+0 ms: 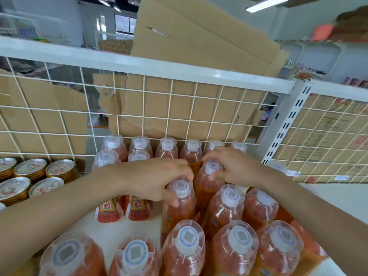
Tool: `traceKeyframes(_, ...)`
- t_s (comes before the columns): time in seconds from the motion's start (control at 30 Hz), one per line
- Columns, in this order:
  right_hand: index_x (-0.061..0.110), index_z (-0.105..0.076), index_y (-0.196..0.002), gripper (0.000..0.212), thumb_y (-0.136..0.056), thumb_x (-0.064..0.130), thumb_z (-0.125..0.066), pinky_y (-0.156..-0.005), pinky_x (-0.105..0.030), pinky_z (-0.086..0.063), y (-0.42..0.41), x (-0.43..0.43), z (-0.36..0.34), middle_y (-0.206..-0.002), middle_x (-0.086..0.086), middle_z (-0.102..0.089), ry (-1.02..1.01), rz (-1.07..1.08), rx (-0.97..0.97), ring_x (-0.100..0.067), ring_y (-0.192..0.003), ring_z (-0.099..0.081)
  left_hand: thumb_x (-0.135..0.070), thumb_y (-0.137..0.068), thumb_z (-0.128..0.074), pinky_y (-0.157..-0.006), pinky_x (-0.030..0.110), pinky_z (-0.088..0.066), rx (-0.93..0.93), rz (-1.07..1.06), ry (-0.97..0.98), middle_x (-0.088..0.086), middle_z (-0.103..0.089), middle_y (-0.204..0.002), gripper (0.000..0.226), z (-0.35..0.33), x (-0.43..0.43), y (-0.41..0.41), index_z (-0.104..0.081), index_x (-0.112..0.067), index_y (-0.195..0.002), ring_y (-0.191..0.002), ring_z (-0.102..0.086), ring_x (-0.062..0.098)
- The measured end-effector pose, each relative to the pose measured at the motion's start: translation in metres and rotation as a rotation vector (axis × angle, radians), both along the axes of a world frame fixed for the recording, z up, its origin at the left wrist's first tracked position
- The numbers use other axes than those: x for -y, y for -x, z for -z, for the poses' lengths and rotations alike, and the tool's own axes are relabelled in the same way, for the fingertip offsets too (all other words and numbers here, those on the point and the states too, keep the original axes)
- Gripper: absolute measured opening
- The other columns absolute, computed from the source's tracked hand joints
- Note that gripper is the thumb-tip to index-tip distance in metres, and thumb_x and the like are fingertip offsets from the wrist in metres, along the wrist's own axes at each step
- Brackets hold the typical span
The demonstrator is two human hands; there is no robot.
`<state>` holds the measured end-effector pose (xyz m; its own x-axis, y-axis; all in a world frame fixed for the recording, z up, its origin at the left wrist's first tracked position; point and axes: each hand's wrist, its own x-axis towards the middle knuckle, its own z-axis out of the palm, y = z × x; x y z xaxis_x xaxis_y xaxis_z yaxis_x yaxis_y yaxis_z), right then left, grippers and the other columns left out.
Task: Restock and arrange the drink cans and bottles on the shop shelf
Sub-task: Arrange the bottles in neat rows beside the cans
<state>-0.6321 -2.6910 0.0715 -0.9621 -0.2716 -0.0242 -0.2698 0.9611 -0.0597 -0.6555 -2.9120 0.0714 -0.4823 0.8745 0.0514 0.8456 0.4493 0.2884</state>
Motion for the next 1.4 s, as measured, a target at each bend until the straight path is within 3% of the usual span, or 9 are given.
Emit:
traceKeyframes(0.17, 0.025, -0.051, -0.126, 0.045, -0.084, 0.031, -0.066, -0.095, -0.034, -0.039, 0.01, 0.003, 0.005, -0.119, 0.002, -0.051, 0.013, -0.011, -0.021, -0.018, -0.112, -0.048, -0.025, -0.083, -0.068, -0.095, 0.041, -0.041, -0.026, -0.074, 0.028, 0.001, -0.055, -0.121, 0.041, 0.006, -0.002, 0.022, -0.055, -0.018, -0.122, -0.112, -0.051, 0.02)
traceKeyframes(0.37, 0.024, -0.05, -0.126, 0.044, -0.084, 0.027, -0.066, -0.089, -0.026, -0.035, 0.025, 0.01, 0.01, -0.123, 0.003, -0.049, 0.075, -0.049, -0.025, -0.016, -0.115, -0.046, -0.028, -0.08, -0.07, -0.093, 0.042, -0.043, -0.01, -0.113, 0.033, 0.0, -0.054, -0.119, 0.044, 0.012, -0.002, 0.05, -0.053, -0.02, -0.12, -0.109, -0.051, 0.021)
traceKeyframes(0.67, 0.025, -0.052, -0.124, 0.043, -0.084, 0.03, -0.066, -0.095, -0.036, -0.039, 0.035, 0.015, 0.014, -0.122, 0.002, -0.05, 0.099, -0.047, -0.047, -0.018, -0.113, -0.048, -0.02, -0.078, -0.073, -0.089, 0.026, -0.038, 0.033, -0.122, 0.081, -0.012, -0.041, -0.105, 0.048, 0.011, -0.005, 0.07, -0.05, -0.019, -0.12, -0.101, -0.042, 0.008)
traceKeyframes(0.87, 0.023, -0.048, -0.126, 0.043, -0.086, 0.03, -0.063, -0.091, -0.035, -0.041, 0.032, 0.014, 0.016, -0.121, 0.003, -0.047, 0.085, -0.073, -0.051, -0.017, -0.109, -0.05, -0.022, -0.079, -0.071, -0.087, 0.027, -0.039, -0.022, -0.126, 0.073, -0.011, -0.038, -0.106, 0.049, 0.017, -0.005, 0.065, -0.047, -0.021, -0.122, -0.1, -0.045, 0.009)
traceKeyframes(1.13, 0.022, -0.045, -0.13, 0.046, -0.088, 0.031, -0.061, -0.084, -0.026, -0.038, 0.023, 0.009, 0.013, -0.126, 0.002, -0.046, 0.055, -0.093, -0.042, -0.015, -0.109, -0.05, -0.024, -0.085, -0.064, -0.093, 0.028, -0.038, -0.041, -0.137, 0.108, -0.006, -0.041, -0.119, 0.05, 0.015, 0.0, 0.054, -0.042, -0.024, -0.13, -0.108, -0.044, 0.009)
traceKeyframes(1.23, 0.023, -0.039, -0.137, 0.054, -0.089, 0.032, -0.06, -0.092, -0.033, -0.042, 0.017, 0.007, 0.006, -0.133, 0.001, -0.047, 0.04, -0.072, -0.022, -0.016, -0.115, -0.049, -0.028, -0.087, -0.061, -0.099, 0.028, -0.037, -0.029, -0.143, 0.149, -0.005, -0.04, -0.135, 0.062, 0.016, 0.004, 0.053, -0.031, -0.026, -0.141, -0.119, -0.043, 0.011)
traceKeyframes(1.4, 0.023, -0.039, -0.139, 0.056, -0.089, 0.041, -0.057, -0.101, -0.031, -0.037, -0.013, -0.012, -0.007, -0.14, 0.002, -0.045, 0.119, 0.074, -0.133, -0.015, -0.124, -0.045, -0.036, -0.089, -0.058, -0.103, 0.022, -0.03, -0.021, -0.12, 0.075, -0.01, -0.032, -0.144, 0.068, 0.021, 0.012, 0.049, -0.022, -0.029, -0.146, -0.13, -0.033, 0.007)
